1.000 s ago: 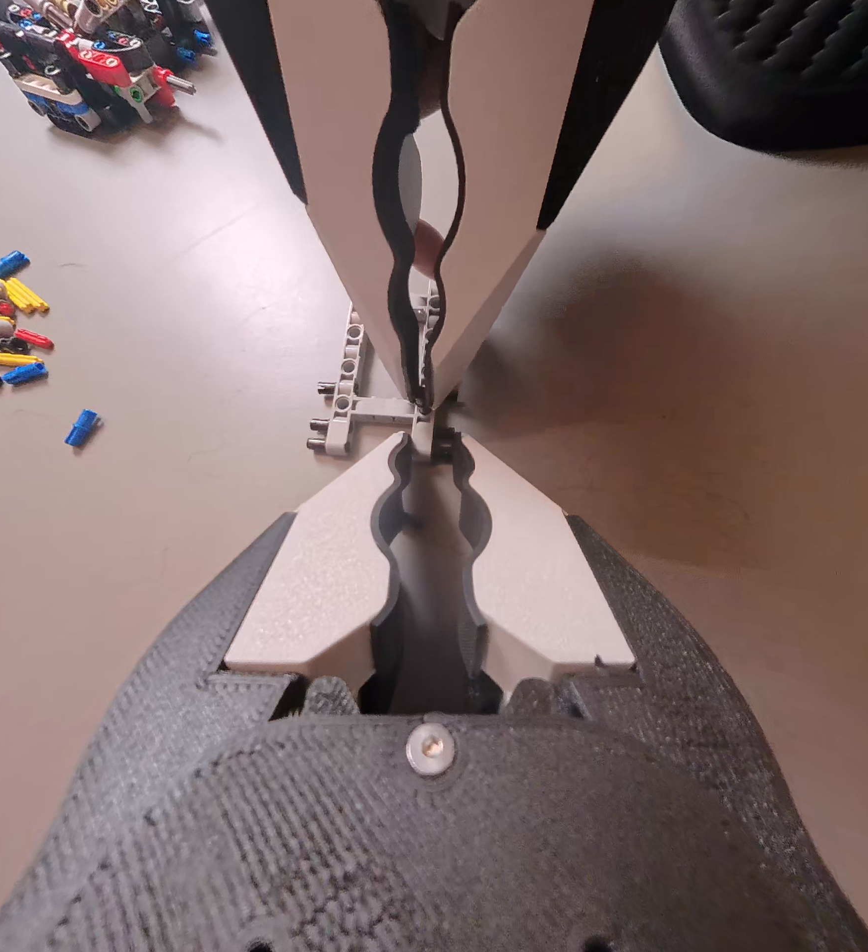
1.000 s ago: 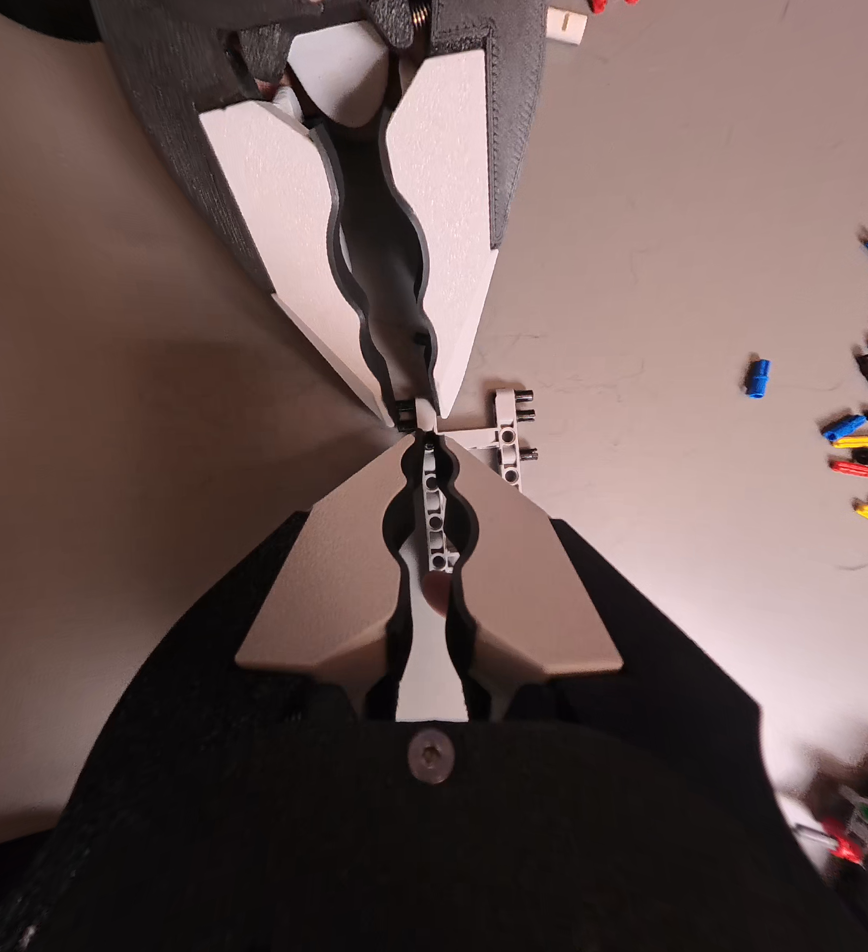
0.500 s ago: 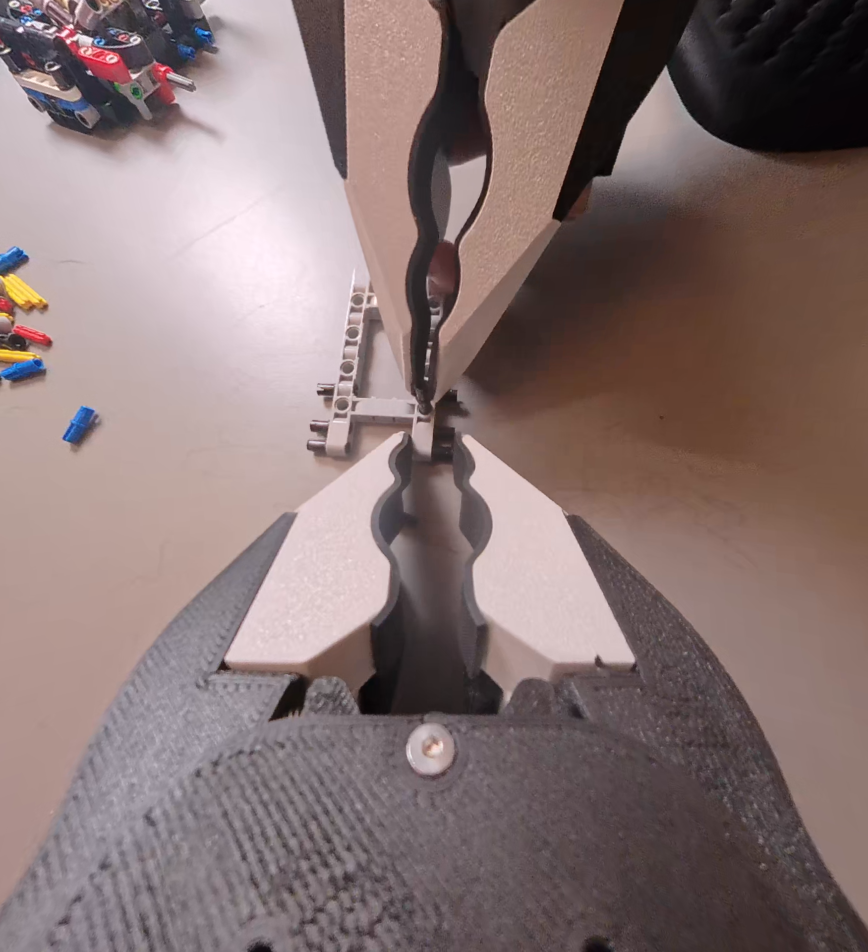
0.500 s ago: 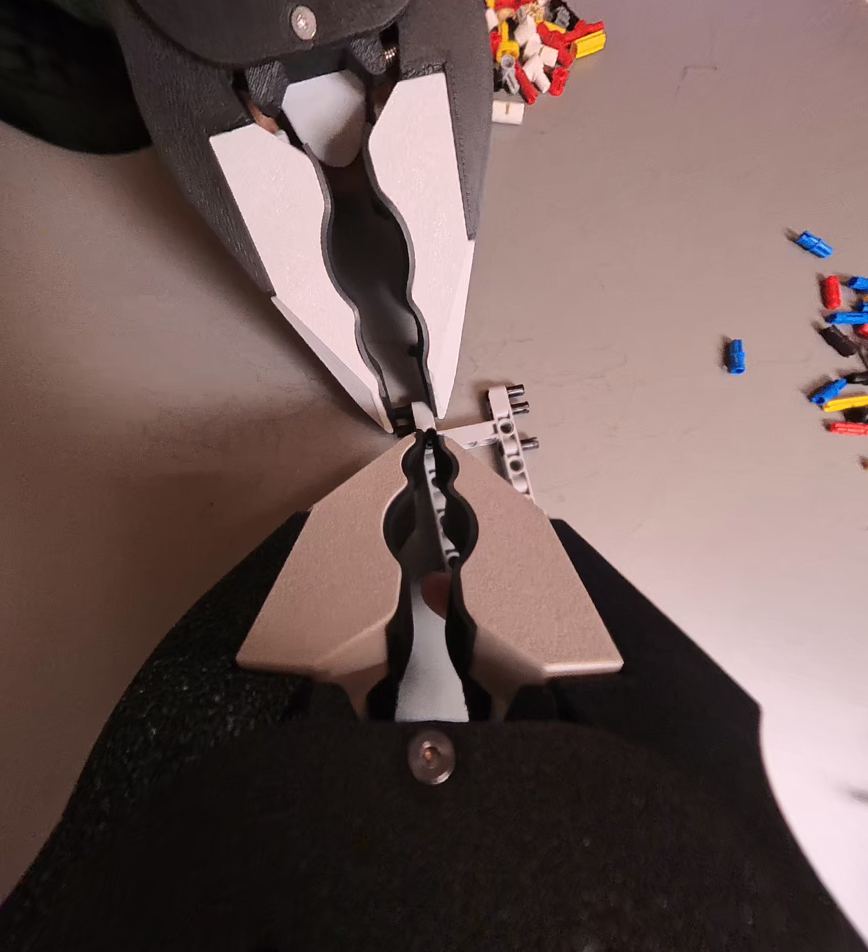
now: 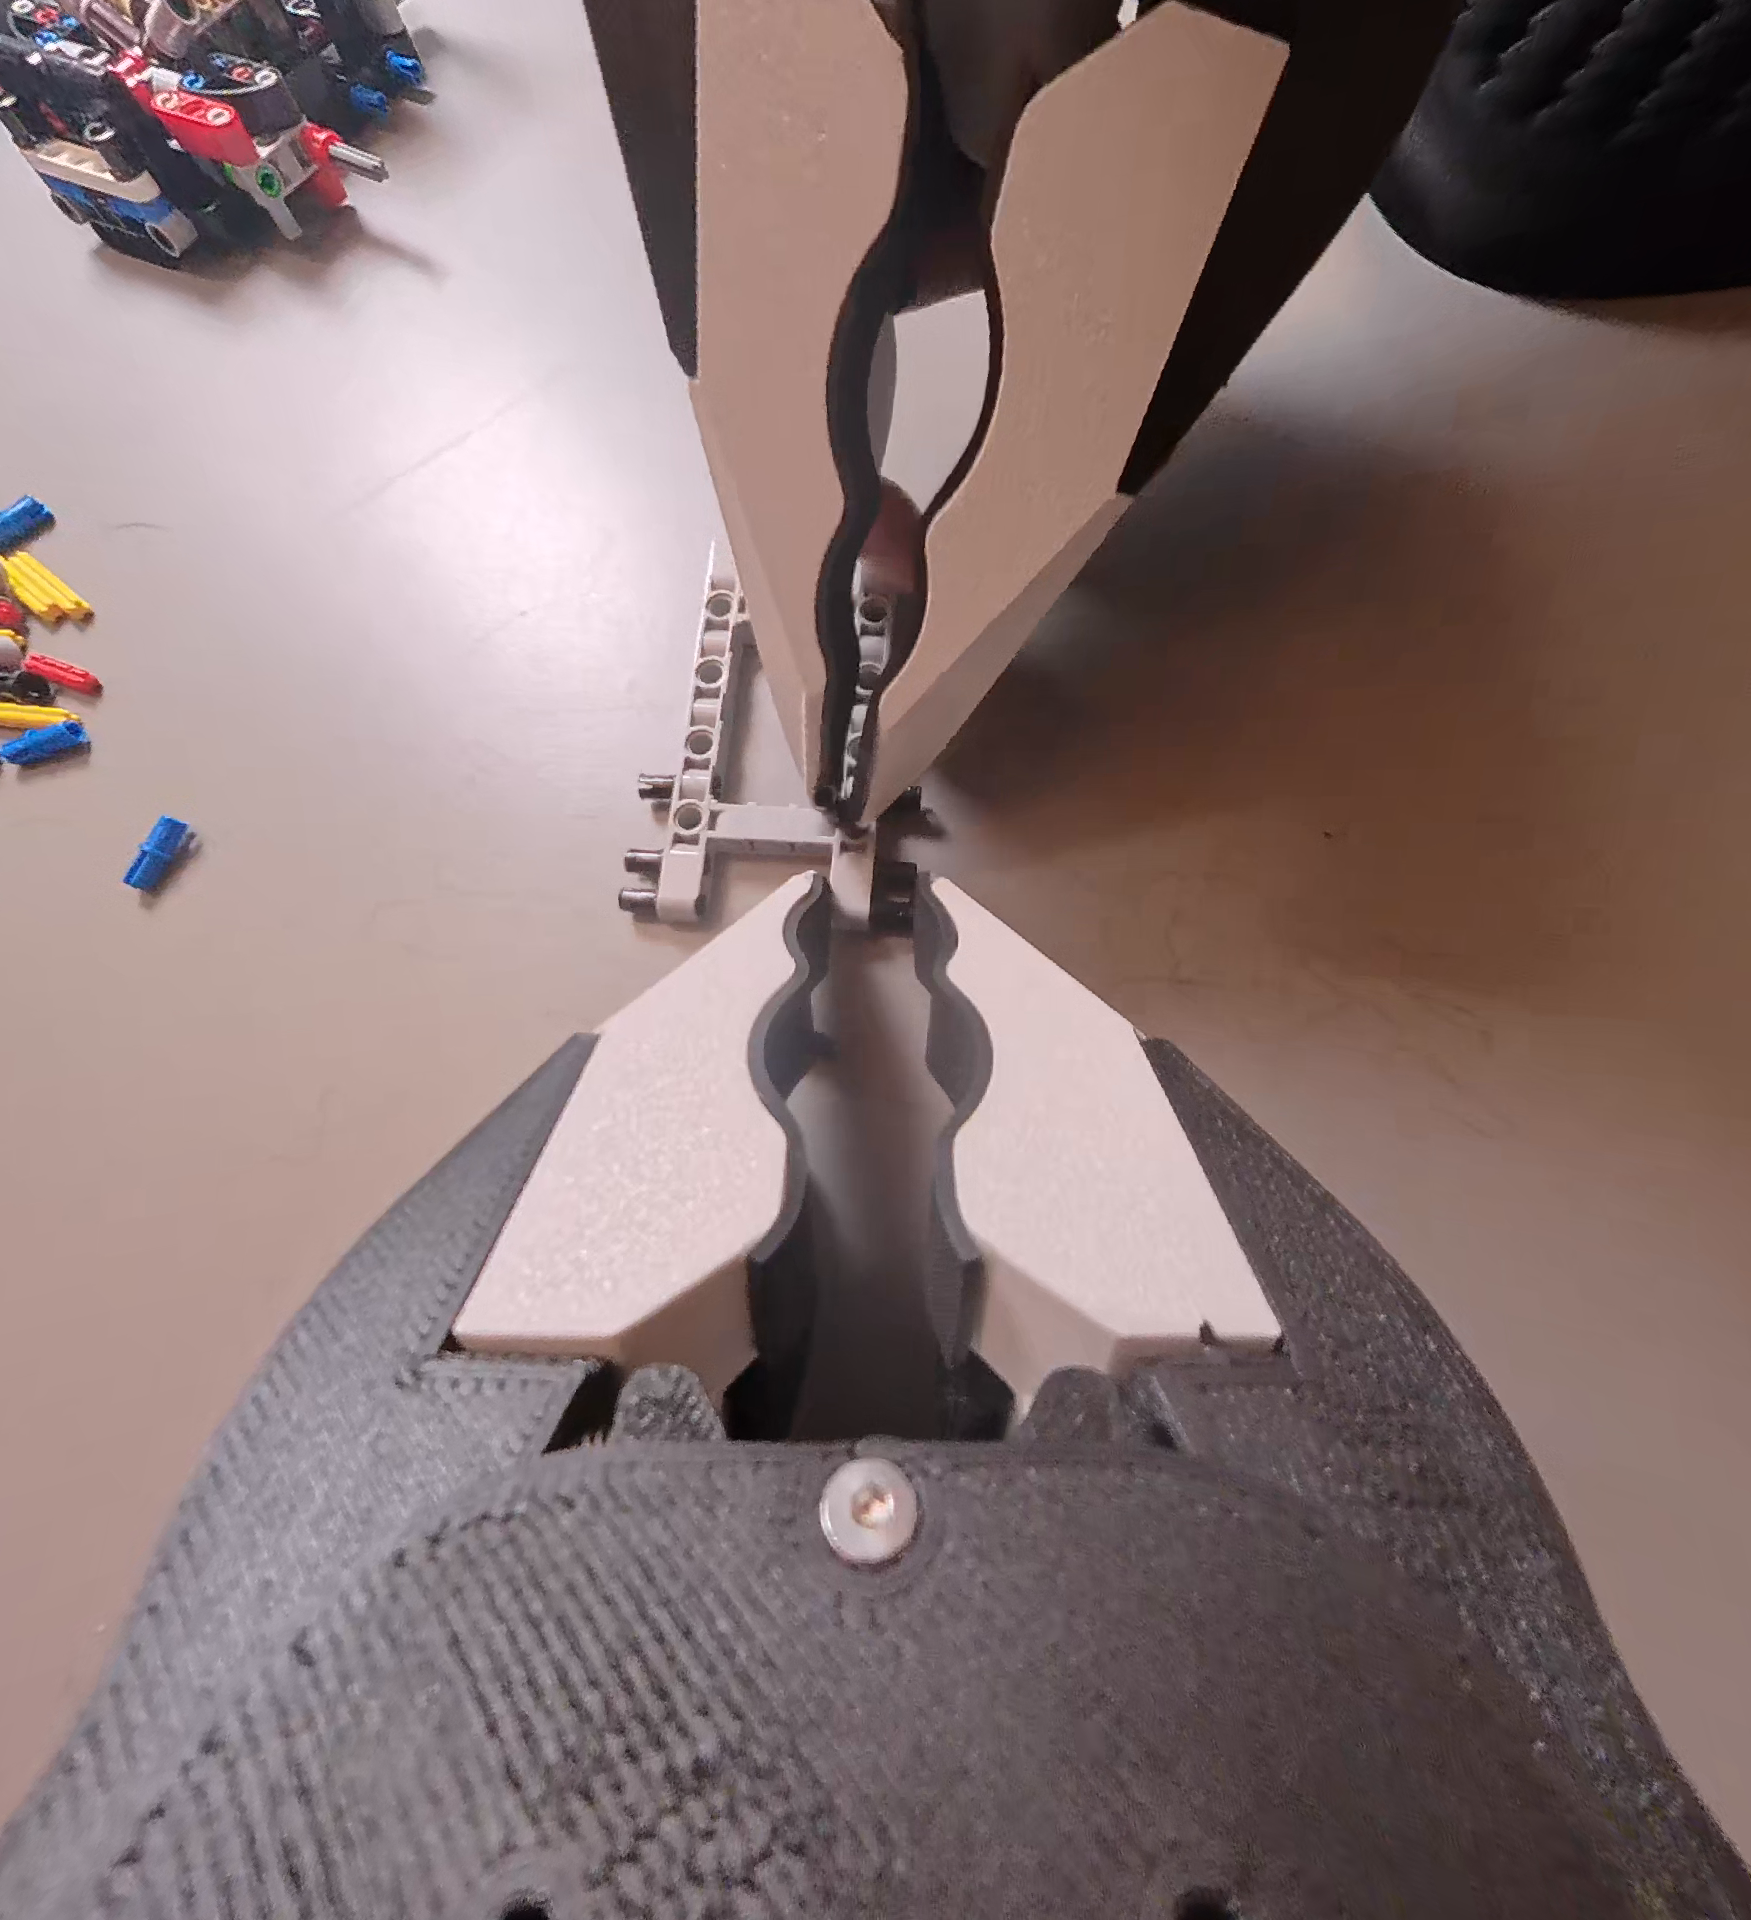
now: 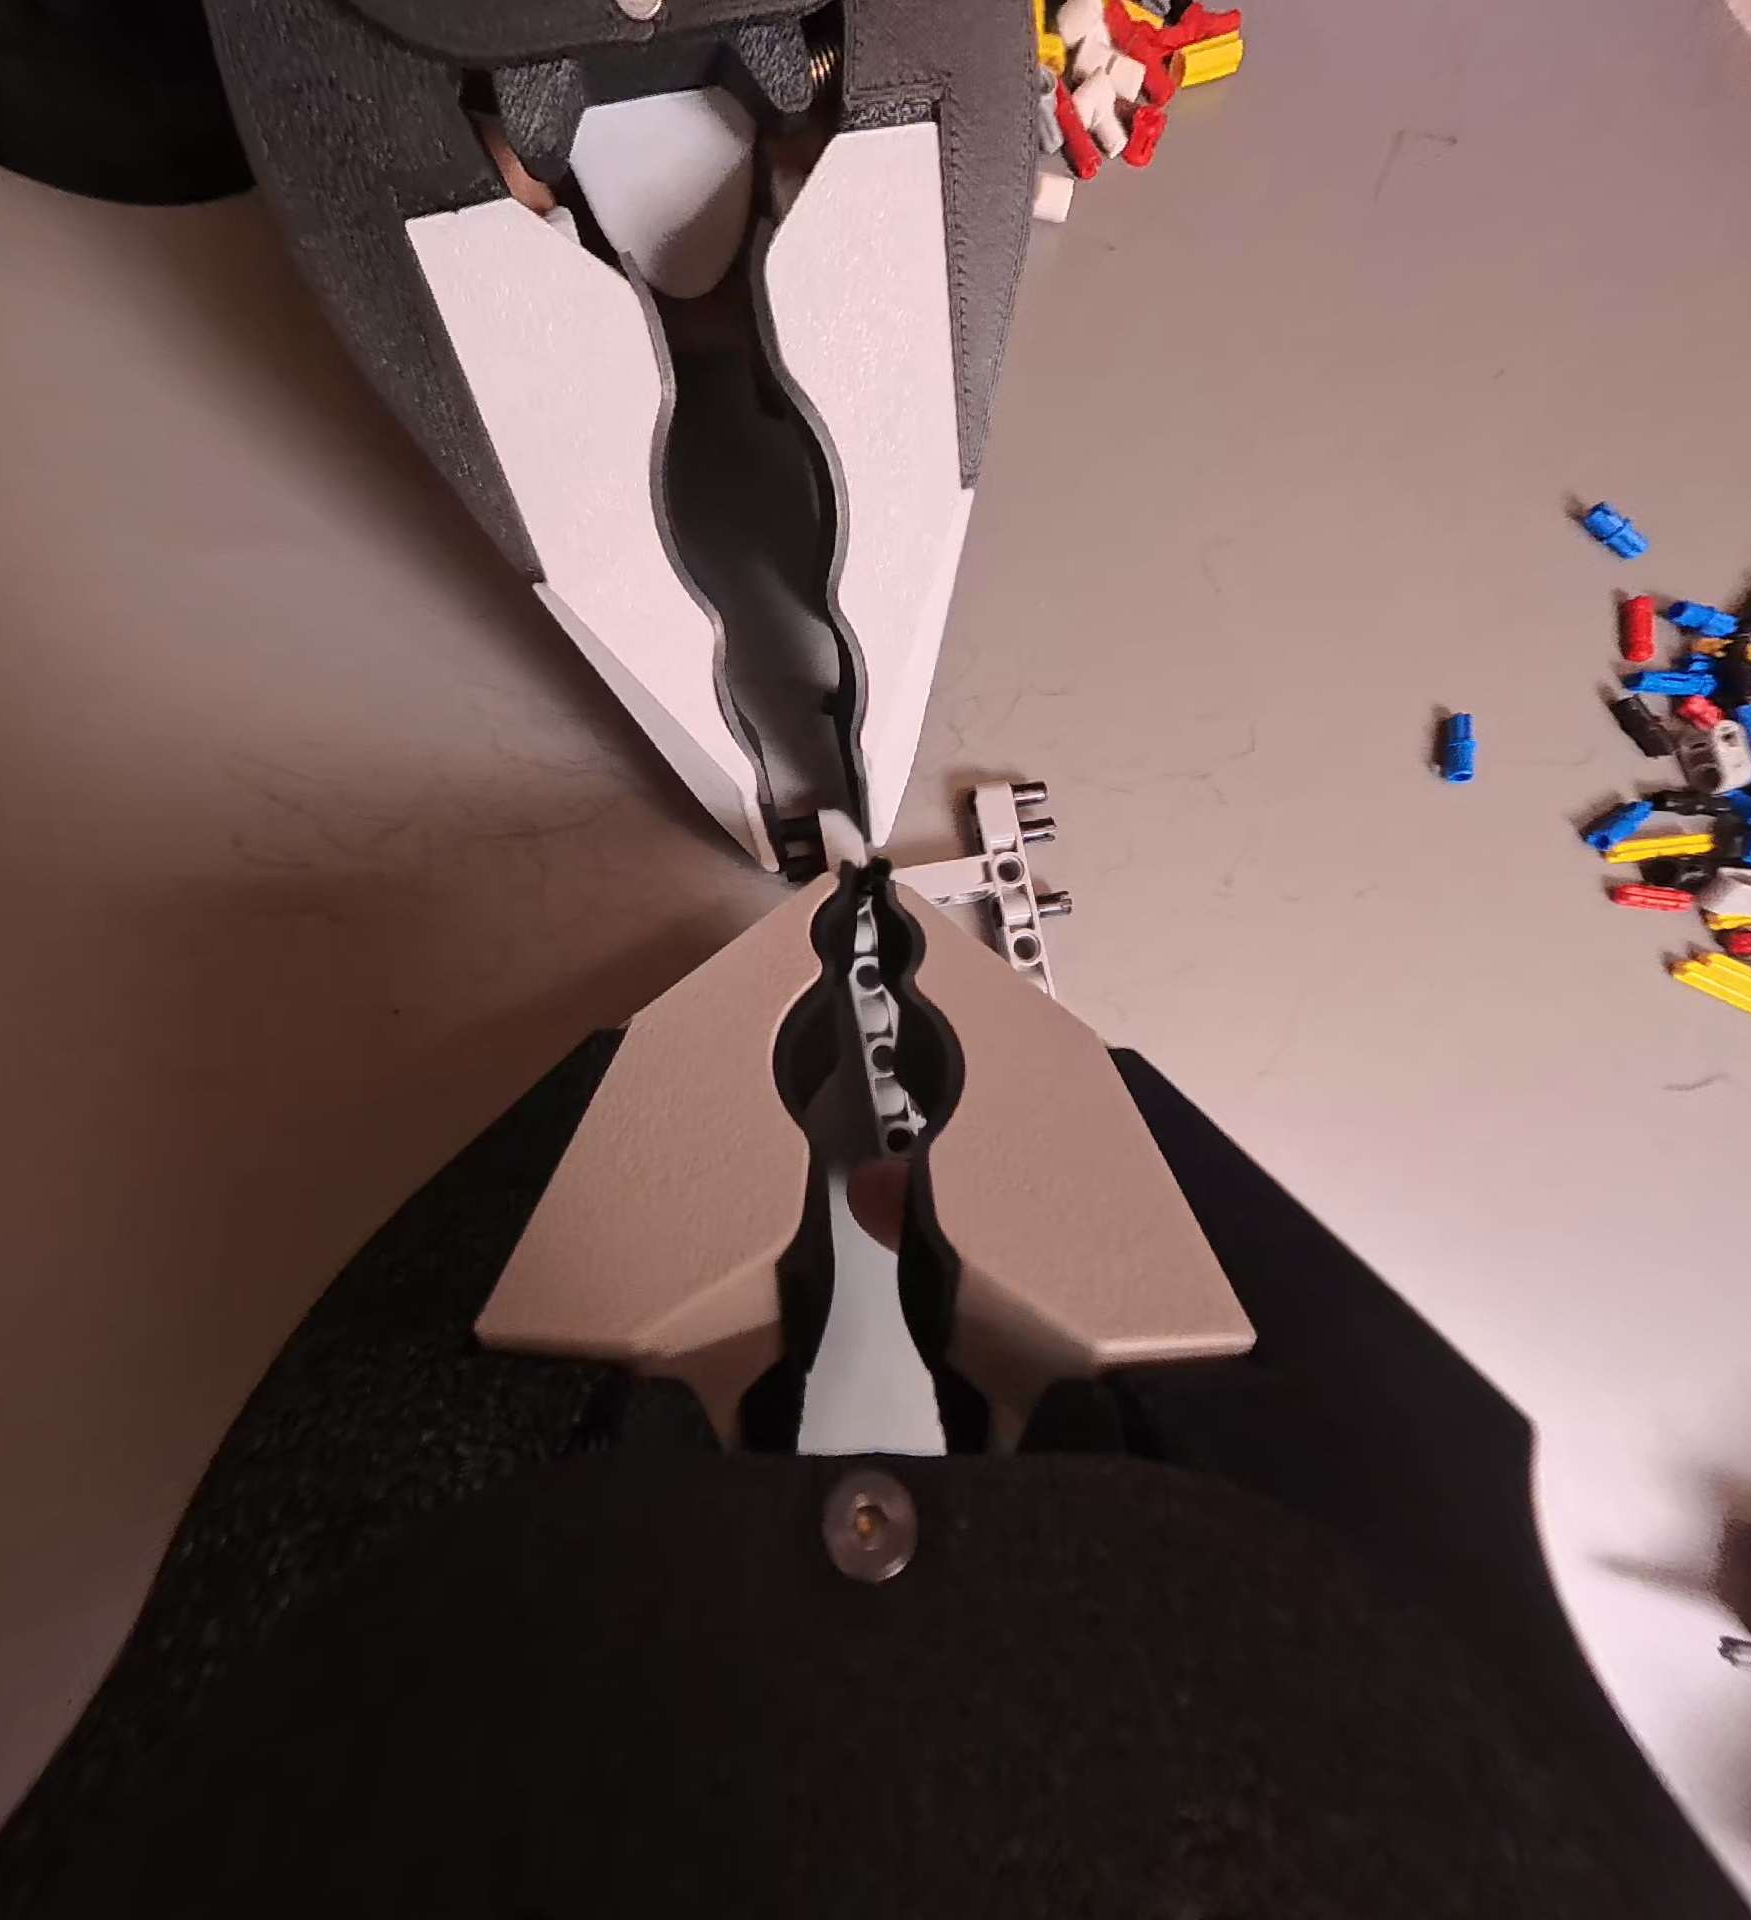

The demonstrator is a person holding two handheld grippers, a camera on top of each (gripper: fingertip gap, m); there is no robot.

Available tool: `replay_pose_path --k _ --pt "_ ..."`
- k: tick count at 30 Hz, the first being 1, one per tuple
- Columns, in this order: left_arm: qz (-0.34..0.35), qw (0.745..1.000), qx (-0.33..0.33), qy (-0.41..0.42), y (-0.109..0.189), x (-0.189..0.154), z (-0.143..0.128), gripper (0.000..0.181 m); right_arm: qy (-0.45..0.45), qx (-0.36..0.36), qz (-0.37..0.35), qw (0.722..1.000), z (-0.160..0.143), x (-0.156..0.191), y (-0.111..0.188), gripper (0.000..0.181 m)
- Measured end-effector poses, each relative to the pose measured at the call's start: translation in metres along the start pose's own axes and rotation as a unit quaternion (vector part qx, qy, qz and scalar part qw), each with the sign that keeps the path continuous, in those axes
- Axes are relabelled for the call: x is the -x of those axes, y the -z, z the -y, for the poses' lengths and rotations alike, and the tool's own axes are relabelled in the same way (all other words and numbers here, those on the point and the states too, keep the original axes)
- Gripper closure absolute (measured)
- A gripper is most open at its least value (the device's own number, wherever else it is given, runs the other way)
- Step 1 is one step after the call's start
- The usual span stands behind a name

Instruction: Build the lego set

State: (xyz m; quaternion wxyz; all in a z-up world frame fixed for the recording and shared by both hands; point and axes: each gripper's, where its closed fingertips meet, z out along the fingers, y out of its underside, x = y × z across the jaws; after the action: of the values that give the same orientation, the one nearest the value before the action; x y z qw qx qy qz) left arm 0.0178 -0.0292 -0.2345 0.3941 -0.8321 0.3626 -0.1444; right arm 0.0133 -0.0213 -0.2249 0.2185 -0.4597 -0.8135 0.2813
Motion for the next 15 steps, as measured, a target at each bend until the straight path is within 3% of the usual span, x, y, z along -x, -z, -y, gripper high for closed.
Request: replay_pose_path --k 9,15 --pt "0.0 1.0 0.0 0.005 0.002 0.003 -0.002 0.167 0.079 -0.024 -0.086 0.993 0.002 -0.001 -0.001 0.181" --pt "0.003 1.0 0.002 -0.003 0.002 0.004 -0.003 0.167 0.072 -0.023 -0.087 0.993 -0.004 0.0 -0.003 0.181"
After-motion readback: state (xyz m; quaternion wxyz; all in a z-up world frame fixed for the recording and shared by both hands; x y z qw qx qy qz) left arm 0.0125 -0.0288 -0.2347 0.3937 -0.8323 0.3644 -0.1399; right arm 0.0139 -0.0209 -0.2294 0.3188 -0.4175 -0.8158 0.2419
